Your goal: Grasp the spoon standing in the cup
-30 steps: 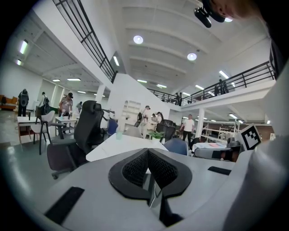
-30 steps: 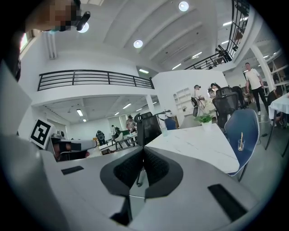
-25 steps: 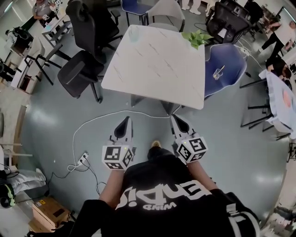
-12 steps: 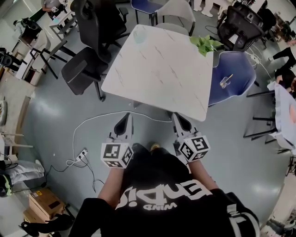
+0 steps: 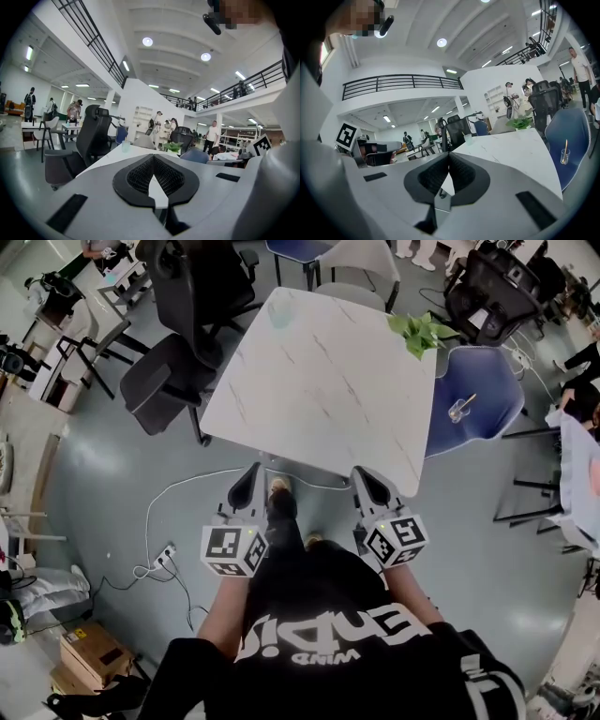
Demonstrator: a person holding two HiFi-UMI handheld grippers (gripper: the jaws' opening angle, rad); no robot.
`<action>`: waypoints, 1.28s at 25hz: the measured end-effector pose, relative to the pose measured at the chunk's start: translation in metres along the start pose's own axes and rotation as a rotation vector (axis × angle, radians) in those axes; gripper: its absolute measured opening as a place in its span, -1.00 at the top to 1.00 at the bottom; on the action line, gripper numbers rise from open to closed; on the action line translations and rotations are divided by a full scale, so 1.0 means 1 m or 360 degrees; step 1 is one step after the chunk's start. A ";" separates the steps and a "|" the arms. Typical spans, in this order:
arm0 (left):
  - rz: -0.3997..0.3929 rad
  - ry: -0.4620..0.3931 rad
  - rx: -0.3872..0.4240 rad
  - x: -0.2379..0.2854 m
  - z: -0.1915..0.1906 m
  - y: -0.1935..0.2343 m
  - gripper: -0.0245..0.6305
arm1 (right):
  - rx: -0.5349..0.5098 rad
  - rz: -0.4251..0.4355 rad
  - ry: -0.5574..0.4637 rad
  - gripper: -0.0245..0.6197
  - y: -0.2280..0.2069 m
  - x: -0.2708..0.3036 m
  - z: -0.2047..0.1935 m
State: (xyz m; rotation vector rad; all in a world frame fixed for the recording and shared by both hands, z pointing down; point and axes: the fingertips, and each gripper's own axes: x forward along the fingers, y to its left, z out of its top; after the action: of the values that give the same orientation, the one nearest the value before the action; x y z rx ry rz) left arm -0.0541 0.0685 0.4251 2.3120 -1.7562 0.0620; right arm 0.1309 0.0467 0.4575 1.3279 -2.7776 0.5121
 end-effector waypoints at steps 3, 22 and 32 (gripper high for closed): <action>-0.0012 -0.0002 0.0007 0.020 0.002 0.009 0.89 | 0.0004 -0.0028 0.0000 0.89 -0.012 0.015 0.003; -0.0056 -0.0002 -0.0040 0.152 0.050 0.103 0.89 | -0.0010 -0.0072 0.0049 0.89 -0.051 0.155 0.039; -0.0133 0.0015 0.0007 0.218 0.074 0.149 0.89 | 0.0009 -0.0156 0.0052 0.89 -0.068 0.221 0.056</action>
State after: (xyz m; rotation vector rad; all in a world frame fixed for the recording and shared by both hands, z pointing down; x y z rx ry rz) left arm -0.1441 -0.1909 0.4153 2.3815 -1.6544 0.0619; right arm 0.0482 -0.1766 0.4588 1.4346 -2.6713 0.5319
